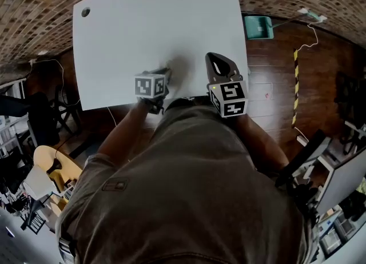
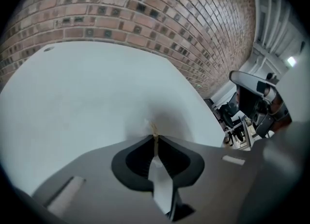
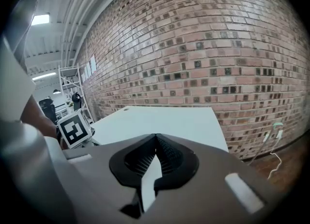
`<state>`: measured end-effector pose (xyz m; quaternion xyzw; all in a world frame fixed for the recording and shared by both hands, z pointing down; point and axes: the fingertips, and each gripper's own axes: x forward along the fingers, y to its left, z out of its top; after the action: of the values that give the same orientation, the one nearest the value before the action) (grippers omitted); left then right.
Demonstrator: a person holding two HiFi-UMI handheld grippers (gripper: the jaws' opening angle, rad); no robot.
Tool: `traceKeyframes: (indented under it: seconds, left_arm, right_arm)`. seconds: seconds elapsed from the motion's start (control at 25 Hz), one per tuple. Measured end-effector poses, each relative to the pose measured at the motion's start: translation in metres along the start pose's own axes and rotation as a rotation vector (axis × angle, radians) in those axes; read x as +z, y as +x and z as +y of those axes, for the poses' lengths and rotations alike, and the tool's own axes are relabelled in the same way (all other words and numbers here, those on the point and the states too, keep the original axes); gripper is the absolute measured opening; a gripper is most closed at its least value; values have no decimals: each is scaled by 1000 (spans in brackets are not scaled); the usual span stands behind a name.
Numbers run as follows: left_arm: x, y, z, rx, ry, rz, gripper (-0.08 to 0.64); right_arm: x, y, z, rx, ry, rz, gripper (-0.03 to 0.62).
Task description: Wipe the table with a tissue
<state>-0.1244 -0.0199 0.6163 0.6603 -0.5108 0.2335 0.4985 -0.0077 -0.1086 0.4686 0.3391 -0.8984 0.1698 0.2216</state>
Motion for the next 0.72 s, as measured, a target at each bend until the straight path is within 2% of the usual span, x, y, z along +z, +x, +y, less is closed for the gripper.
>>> traceKeyframes:
  seconds: [0.16,0.36,0.56,0.72]
  left_arm:
    - [1,-5,-2,-12,29,-38,31]
    - [14,-30,-38,-15,77,-174,31]
    - [15,-44,-53,50,154,-340,31]
    - [14,-70,-66,128,139,-462,31]
  right_arm:
    - [-4,-7,6,-19,-2,-4,14]
    - [-17,-30,1,-38,3,4,14]
    - [-31,-48,-1,-10,-10,8,14]
    - [-33,-55,6,67,-21,-7,14]
